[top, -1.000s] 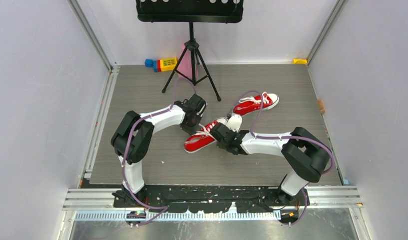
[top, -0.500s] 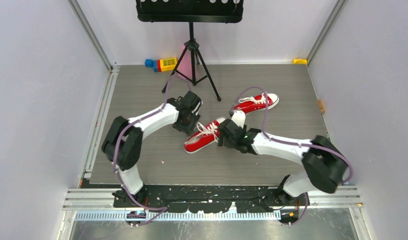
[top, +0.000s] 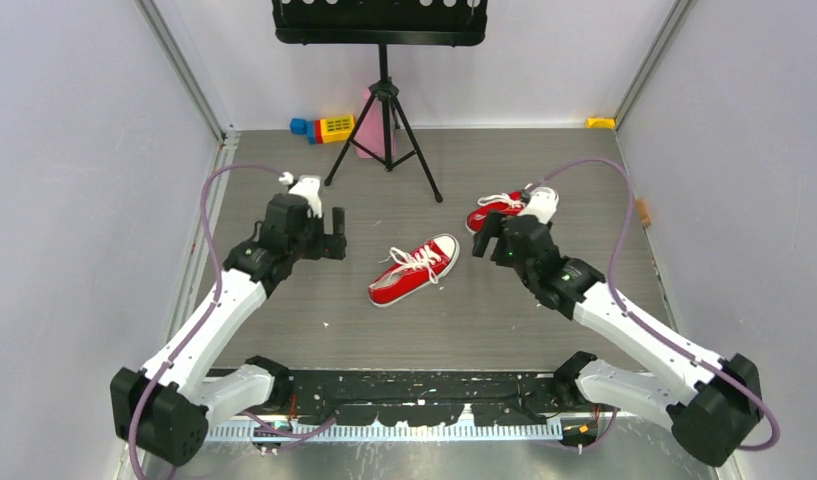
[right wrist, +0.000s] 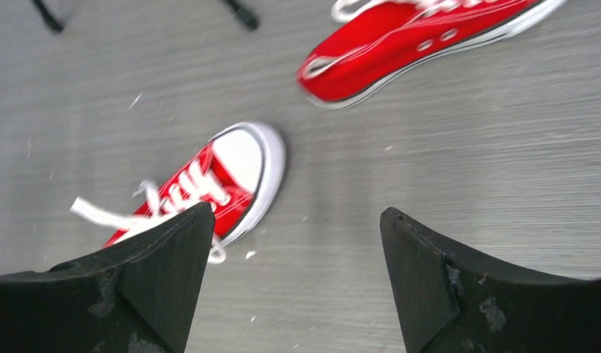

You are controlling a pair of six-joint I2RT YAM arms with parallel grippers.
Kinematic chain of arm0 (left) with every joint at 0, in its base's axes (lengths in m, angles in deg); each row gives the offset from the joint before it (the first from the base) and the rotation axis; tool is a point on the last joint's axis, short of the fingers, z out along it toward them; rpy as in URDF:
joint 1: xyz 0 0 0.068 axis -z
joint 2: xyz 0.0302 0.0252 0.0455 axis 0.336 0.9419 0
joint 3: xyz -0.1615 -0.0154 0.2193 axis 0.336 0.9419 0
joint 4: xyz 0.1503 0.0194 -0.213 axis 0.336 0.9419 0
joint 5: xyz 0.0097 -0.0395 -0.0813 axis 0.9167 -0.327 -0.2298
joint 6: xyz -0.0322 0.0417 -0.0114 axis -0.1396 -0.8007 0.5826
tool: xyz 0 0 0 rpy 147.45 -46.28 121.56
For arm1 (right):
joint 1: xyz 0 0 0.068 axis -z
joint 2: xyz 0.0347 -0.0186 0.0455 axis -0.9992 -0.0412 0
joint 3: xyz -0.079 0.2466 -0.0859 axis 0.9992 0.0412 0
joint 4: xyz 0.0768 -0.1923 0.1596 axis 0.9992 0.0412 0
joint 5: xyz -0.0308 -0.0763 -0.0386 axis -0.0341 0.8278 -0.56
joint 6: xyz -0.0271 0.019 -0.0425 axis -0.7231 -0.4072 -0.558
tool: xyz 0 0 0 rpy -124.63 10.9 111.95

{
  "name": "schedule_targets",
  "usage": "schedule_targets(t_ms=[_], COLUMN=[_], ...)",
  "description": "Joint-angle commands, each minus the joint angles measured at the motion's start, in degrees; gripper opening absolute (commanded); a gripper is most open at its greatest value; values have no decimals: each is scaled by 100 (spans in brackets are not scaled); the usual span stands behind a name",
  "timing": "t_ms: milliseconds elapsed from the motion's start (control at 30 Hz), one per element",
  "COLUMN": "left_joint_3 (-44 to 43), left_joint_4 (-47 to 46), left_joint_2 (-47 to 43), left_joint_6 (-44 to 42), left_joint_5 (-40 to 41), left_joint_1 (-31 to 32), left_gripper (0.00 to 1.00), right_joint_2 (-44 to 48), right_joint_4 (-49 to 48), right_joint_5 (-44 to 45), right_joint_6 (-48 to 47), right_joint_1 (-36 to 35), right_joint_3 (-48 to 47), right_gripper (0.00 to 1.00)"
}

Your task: Tie the shoes

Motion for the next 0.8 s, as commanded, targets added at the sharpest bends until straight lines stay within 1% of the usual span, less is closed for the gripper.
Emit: schedule_targets(t_ms=[0, 33, 67, 133, 167, 233, 300, 367, 433, 467, 500, 533, 567, 633, 667, 700, 767], left_joint_3=[660, 876, 1020, 1330, 1470, 1809, 2186, 2495, 2776, 2846, 2885, 2942, 3015, 3107, 3170, 3274, 3472], left_joint_4=[-1055, -1223, -1361, -1711, -1893, -2420, -3146, -3736, -4416, -4677, -4856, -5093, -5345, -5696, -5884, -6214, -6924], left_joint_2=[-634, -725, -779, -804, -791, -781, -780, -736, -554, -417, -248, -52, 143, 459, 619, 766, 1046], left_joint_6=[249, 256, 253, 259, 216, 134, -21, -237, -568, -720, -837, -935, -976, -1031, -1095, -1105, -1153], left_joint_5=[302, 477, 702, 1268, 1348, 1392, 1515, 1636, 1472, 1364, 1366, 1417, 1489, 1427, 1475, 1541, 1405], left_joint_1=[-404, -485, -584, -767, -908, -1167, -1301, -1340, -1357, -1360, -1356, -1352, -1369, -1411, -1425, -1434, -1495], left_gripper=[99, 100, 100, 100, 100, 100, 100, 100, 100, 100, 100, 100, 100, 99, 97, 98, 98], right_joint_2=[738, 873, 990, 1185, 1281, 1496, 1623, 1545, 1249, 1044, 816, 538, 292, -274, -557, -875, -1482], right_joint_4=[-189, -189, -145, -85, -331, -1041, -2007, -2953, -3423, -3563, -3788, -4032, -4381, -5140, -5508, -6117, -6651], right_joint_5=[551, 673, 974, 1527, 1549, 1381, 1193, 1206, 1305, 1196, 971, 950, 906, 557, 590, 569, 263], right_joint_6=[-464, -582, -633, -678, -853, -1201, -1643, -2199, -2525, -2680, -2851, -2927, -2986, -3456, -3511, -3460, -3098], right_joint_1=[625, 798, 971, 1444, 1773, 2088, 2184, 2194, 2252, 2304, 2352, 2390, 2419, 2435, 2471, 2555, 2771], right_joint_3=[55, 89, 131, 218, 365, 814, 1362, 1859, 2041, 2071, 2132, 2195, 2292, 2498, 2585, 2689, 2737], right_gripper=[88, 88, 88, 93, 93, 93, 94, 94, 94, 94, 94, 94, 94, 95, 95, 95, 94])
